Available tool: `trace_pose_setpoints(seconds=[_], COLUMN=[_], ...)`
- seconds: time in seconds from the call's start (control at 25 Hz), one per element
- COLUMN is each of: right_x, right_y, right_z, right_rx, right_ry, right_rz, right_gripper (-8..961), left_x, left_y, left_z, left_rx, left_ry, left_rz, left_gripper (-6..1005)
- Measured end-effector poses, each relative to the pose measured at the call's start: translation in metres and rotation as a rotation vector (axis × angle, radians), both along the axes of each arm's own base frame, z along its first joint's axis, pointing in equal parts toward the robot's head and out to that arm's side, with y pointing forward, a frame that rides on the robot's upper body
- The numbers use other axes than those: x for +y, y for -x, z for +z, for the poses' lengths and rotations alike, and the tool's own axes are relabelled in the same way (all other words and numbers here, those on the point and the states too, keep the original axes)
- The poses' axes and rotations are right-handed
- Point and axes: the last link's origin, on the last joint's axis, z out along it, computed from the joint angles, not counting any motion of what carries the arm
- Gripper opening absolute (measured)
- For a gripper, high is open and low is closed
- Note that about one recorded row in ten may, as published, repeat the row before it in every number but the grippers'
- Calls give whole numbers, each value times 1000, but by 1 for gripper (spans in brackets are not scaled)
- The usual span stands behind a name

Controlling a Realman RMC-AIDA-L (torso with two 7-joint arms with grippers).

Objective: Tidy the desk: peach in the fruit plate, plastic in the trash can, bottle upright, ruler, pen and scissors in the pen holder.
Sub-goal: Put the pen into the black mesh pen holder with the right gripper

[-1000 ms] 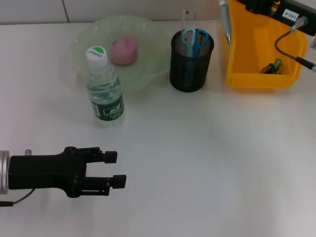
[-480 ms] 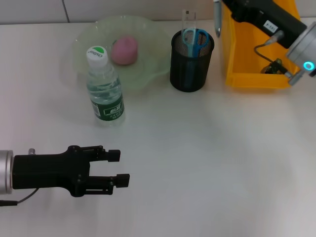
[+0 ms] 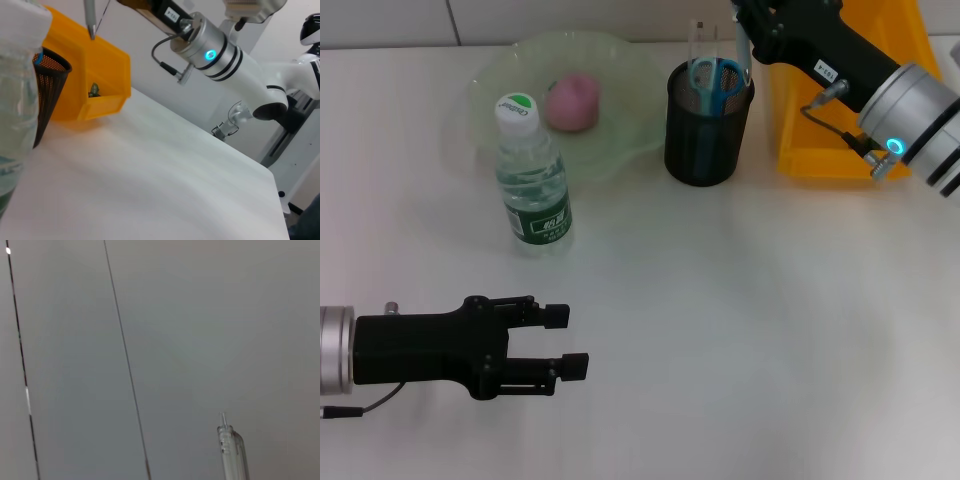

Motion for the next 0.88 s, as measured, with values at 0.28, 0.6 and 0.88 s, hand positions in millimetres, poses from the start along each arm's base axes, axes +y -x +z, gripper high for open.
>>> trace_pose_setpoints(seconds=[0.28, 0.6, 0.88], right_x=[10, 18, 19], right_y=[6, 13, 14], right_z=[-7, -14, -15], right_rx=[-37, -75, -78], right_ry=[20, 40, 46], right_rz=[-22, -36, -39], right_gripper=[111, 111, 314], left_x=[0, 0, 1], left_y=[0, 0, 1], left_z=[-2, -2, -3], left_rx=[-1, -1, 6], left_ry=[-3, -3, -10], left_rz=[-4, -3, 0], left_gripper=[783, 782, 782])
